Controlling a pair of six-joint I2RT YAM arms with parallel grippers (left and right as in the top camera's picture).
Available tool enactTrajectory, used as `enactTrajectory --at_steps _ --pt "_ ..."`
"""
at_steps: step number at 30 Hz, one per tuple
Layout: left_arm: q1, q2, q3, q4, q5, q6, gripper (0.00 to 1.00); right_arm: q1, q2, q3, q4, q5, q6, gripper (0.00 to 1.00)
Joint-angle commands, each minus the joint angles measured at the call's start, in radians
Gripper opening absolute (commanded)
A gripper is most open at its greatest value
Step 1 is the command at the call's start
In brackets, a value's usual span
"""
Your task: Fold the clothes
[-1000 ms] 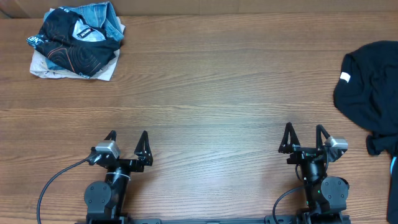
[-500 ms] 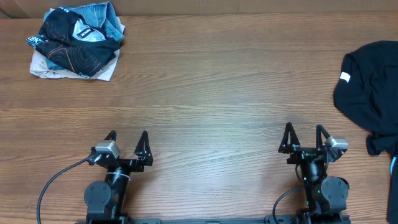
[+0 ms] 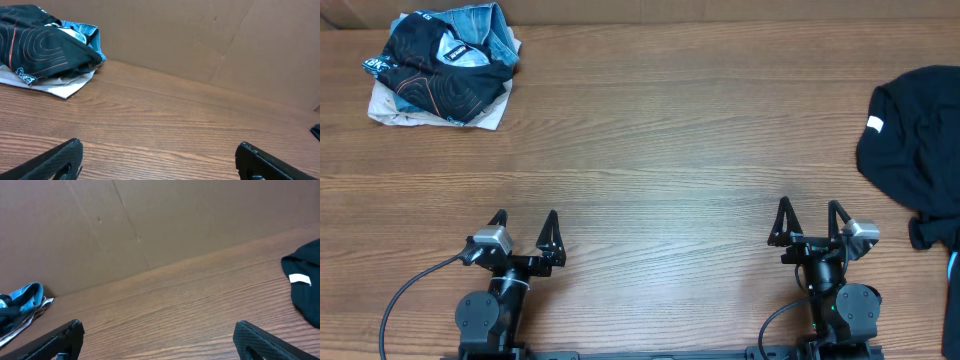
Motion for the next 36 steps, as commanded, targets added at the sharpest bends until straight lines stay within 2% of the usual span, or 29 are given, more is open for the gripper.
enactTrajectory --at_steps 1,13,19,29,36 --pt "-0.005 -0.011 -0.005 0.0 -0.012 0.023 1.0 0.0 -0.01 -0.011 0.005 0.006 -0.006 1.0" --pt "-0.005 -0.011 -0.005 0.0 -0.012 0.023 1.0 0.0 -0.01 -0.011 0.006 0.01 0.009 1.0" --pt "-0.005 -0.011 -0.005 0.0 -0.012 0.023 1.0 0.0 -0.01 -0.011 0.013 -0.225 0.009 1.0" --pt "-0.005 -0.011 -0.005 0.0 -0.012 0.023 1.0 0.0 -0.01 -0.011 0.032 -0.366 0.02 1.0" --pt "-0.005 -0.011 -0.005 0.0 -0.012 0.023 1.0 0.0 -0.01 -0.01 0.227 -0.47 0.042 1.0"
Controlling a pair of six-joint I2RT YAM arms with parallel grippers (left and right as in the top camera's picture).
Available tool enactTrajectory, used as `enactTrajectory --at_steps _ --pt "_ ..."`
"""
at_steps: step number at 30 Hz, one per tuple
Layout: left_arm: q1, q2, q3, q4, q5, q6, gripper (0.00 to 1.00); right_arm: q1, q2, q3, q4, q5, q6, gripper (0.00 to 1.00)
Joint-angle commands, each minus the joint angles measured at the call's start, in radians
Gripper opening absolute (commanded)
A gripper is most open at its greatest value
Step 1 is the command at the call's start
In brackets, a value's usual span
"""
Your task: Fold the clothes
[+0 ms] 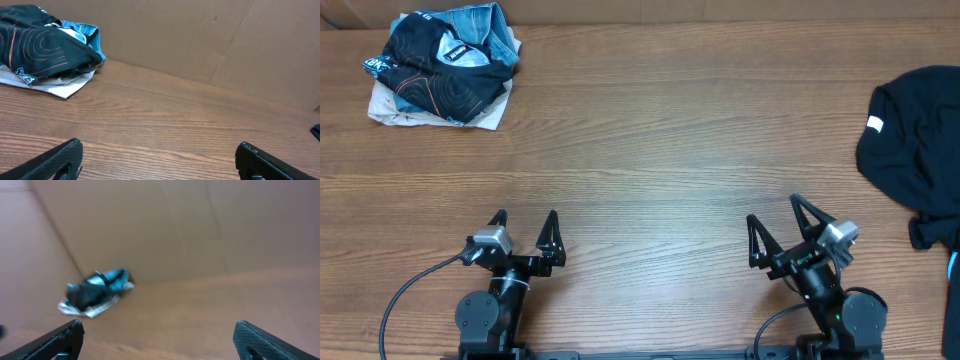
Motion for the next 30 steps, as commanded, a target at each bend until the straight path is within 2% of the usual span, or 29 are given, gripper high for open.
enactTrajectory --at_steps 1,3,8,13,16,20,24,30 --pt "-0.004 -0.011 -0.005 0.0 -0.012 0.023 1.0 0.0 -0.01 -0.008 0.099 -0.06 0.012 1.0" --pt "-0.004 -0.011 -0.005 0.0 -0.012 0.023 1.0 0.0 -0.01 0.01 0.144 -0.045 -0.024 1.0" --pt "-0.004 -0.011 -0.005 0.0 -0.012 0.023 1.0 0.0 0.029 0.097 0.099 0.103 -0.16 1.0" --pt "-0.004 -0.011 -0.005 0.0 -0.012 0.023 1.0 0.0 0.199 0.237 0.061 0.257 -0.285 1.0" --pt "-0.004 -0.011 -0.005 0.0 -0.012 0.023 1.0 -0.001 0.363 0.366 0.014 0.373 -0.366 1.0" --pt "-0.004 -0.011 -0.005 0.0 -0.012 0.023 1.0 -0.037 0.623 0.567 -0.073 0.533 -0.38 1.0" --pt "-0.004 -0.011 -0.005 0.0 -0.012 0.023 1.0 -0.124 0.906 0.782 -0.166 0.535 -0.38 1.0" --pt "-0.004 -0.011 -0.005 0.0 -0.012 0.023 1.0 -0.29 1.355 1.176 -0.492 0.495 -0.38 1.0"
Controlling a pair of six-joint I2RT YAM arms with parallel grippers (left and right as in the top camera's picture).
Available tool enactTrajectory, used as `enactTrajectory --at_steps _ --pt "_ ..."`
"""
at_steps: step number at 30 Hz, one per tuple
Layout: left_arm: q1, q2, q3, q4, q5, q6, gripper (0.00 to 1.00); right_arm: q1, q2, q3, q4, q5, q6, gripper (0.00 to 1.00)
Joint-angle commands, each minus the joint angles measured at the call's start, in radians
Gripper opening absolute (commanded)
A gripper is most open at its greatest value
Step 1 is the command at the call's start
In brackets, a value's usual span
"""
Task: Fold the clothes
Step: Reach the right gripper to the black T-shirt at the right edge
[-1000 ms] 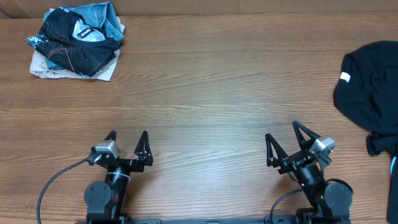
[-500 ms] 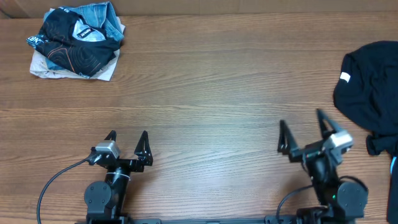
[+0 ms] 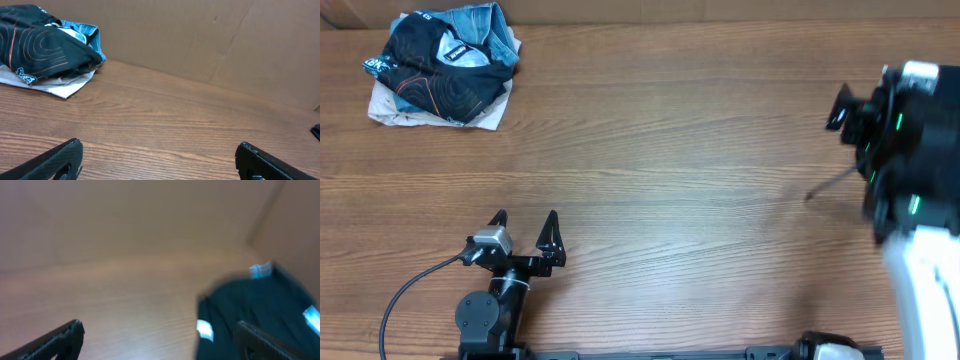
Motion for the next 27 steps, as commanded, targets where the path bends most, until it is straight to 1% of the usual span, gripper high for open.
enactTrajectory --at_steps 1,4,6,11,17,19,24,27 --pt "-0.004 -0.011 -0.004 -0.001 -0.012 0.023 1.0 -0.084 0.204 0.199 -0.135 0.0 -0.009 1.0" --pt "-0.004 -0.011 -0.004 -0.001 -0.012 0.023 1.0 -0.133 0.35 0.332 -0.272 0.001 -0.007 1.0" --pt "-0.004 -0.011 -0.004 -0.001 -0.012 0.023 1.0 -0.151 0.407 0.361 -0.307 0.001 -0.006 1.0" --pt "-0.004 -0.011 -0.004 -0.001 -0.012 0.023 1.0 -0.163 0.468 0.359 -0.312 0.001 -0.006 1.0" --pt "-0.004 -0.011 -0.004 -0.001 -0.012 0.023 1.0 -0.167 0.482 0.357 -0.325 0.003 -0.008 1.0" --pt "-0.004 -0.011 -0.004 -0.001 -0.012 0.023 1.0 -0.188 0.51 0.357 -0.314 0.005 -0.031 1.0" --pt "-0.004 -0.011 -0.004 -0.001 -0.012 0.023 1.0 -0.249 0.587 0.357 -0.314 0.003 -0.033 1.0" --pt "-0.004 -0.011 -0.004 -0.001 -0.012 0.023 1.0 -0.272 0.597 0.357 -0.314 -0.015 -0.032 1.0"
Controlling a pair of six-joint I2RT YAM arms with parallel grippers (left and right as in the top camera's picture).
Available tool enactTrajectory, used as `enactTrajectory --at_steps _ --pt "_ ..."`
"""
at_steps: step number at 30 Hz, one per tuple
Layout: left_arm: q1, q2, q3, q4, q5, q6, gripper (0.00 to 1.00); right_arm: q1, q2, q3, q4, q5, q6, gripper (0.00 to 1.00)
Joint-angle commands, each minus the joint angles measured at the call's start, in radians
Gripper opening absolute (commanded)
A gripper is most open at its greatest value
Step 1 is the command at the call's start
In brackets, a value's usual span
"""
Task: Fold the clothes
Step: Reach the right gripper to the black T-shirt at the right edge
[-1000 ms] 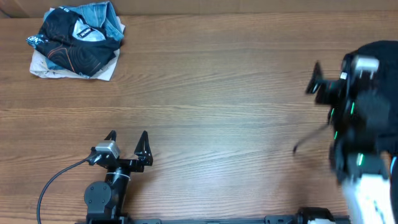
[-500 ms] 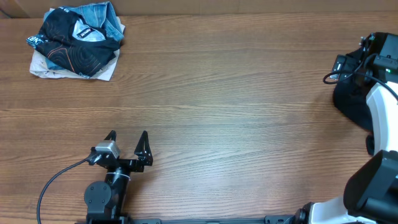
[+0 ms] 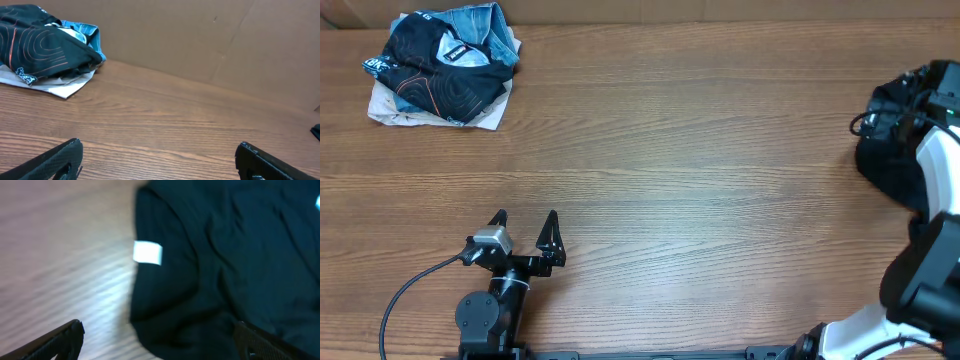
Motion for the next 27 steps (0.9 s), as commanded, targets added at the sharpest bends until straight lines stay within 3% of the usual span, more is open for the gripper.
enactTrajectory --at_steps 1,12,27 --pt "-0.005 -0.011 -0.004 -0.001 -0.012 0.023 1.0 -0.024 0.003 0.023 -0.002 -0.022 -0.007 1.0" --pt "-0.005 -0.011 -0.004 -0.001 -0.012 0.023 1.0 -0.028 0.077 0.023 -0.004 -0.21 -0.082 1.0" --pt "-0.005 -0.011 -0.004 -0.001 -0.012 0.023 1.0 -0.028 0.212 0.023 0.017 -0.207 -0.083 1.0"
